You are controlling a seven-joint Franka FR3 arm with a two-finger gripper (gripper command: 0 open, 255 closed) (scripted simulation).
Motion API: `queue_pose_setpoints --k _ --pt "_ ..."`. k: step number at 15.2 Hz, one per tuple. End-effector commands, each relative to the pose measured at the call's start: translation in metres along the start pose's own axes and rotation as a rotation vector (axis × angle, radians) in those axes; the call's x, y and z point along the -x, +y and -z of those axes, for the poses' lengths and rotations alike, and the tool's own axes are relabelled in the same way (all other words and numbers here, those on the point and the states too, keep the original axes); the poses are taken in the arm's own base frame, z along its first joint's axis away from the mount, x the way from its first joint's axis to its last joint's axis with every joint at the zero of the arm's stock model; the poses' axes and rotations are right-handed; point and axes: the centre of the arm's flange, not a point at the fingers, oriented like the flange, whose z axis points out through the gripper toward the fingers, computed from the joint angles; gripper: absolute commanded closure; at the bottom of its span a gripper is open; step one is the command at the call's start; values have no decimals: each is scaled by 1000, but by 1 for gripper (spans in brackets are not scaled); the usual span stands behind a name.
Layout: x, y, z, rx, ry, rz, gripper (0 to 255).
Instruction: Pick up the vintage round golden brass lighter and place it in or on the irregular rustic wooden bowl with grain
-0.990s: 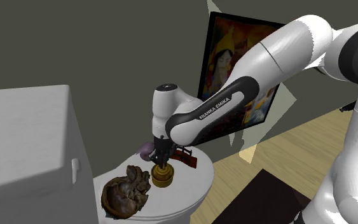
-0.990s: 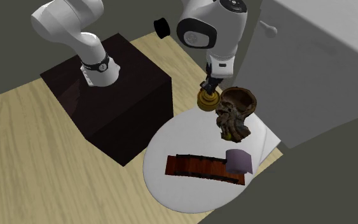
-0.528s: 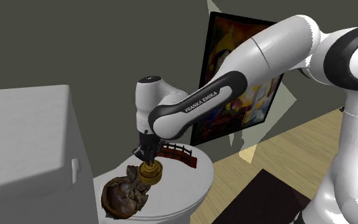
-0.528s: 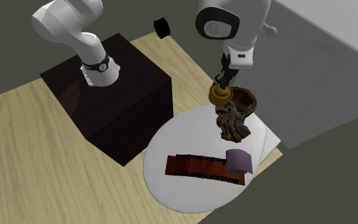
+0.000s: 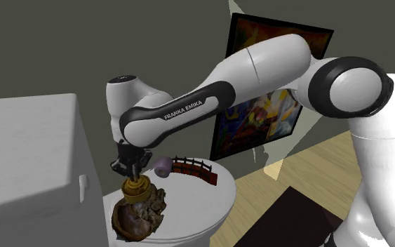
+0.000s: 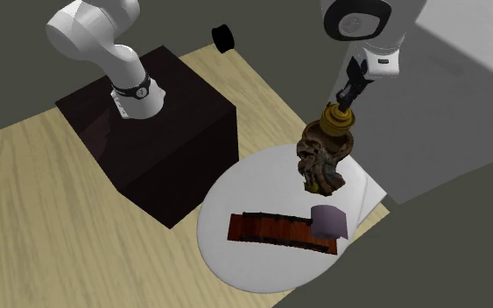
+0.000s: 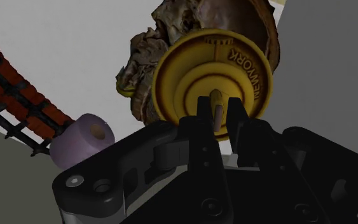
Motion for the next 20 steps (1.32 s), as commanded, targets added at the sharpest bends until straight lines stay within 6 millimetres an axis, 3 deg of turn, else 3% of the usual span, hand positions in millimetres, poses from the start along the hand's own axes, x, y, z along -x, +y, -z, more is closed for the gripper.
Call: queue_pose_setpoints --k 1,2,20 --pt "-12 -21 4 0 0 -1 255" --pt "-19 -34 6 0 0 -1 255" --pt "-17 -35 -89 0 0 -1 255"
